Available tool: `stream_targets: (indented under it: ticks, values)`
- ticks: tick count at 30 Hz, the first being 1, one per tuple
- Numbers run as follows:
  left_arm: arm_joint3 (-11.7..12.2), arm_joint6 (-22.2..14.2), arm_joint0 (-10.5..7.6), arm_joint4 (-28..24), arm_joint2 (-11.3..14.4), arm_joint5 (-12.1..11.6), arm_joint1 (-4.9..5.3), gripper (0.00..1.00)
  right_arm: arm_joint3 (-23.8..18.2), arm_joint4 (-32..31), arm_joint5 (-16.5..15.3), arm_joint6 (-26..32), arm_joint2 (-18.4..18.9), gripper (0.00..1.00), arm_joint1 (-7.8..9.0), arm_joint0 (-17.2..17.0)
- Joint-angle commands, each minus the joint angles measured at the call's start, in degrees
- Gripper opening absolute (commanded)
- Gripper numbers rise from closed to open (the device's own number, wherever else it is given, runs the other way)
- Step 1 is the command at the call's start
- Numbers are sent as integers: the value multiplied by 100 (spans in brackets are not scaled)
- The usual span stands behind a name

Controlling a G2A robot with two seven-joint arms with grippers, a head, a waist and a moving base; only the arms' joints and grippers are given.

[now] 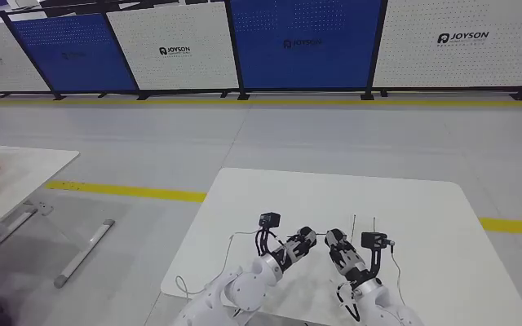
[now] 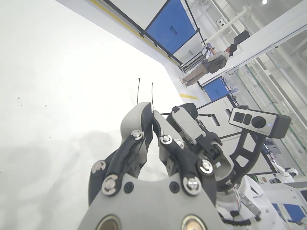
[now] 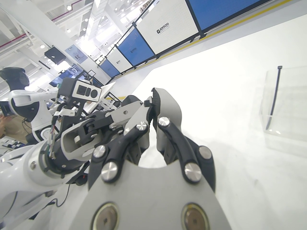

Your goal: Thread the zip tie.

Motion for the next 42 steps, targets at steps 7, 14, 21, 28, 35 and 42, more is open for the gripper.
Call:
stream_targets:
  ticks: [7, 14, 21, 28, 35, 42]
  values:
    - [-33, -78, 17, 39, -8, -163, 4, 0, -8, -52, -2, 36, -11, 0, 4, -3]
    - [-64, -128, 74, 82, -31, -244, 15, 0, -10, -51, -20, 63, -19, 0, 5, -6]
    - [-82, -93, 98, 135, -50, -192, 14, 0, -34, -35, -6, 154, -29, 21, 8, 0]
    - [-96, -48, 99, 163, -52, -109, 5, 0, -121, -33, -12, 77, 11, 45, 16, -63]
    - [-58, -31, 57, 133, -38, -80, -14, 0, -143, -10, -27, -63, 110, 13, 31, -147]
    - [-49, 26, 50, 96, -41, -100, -29, 0, -149, -24, -45, -108, 135, 0, 35, -160]
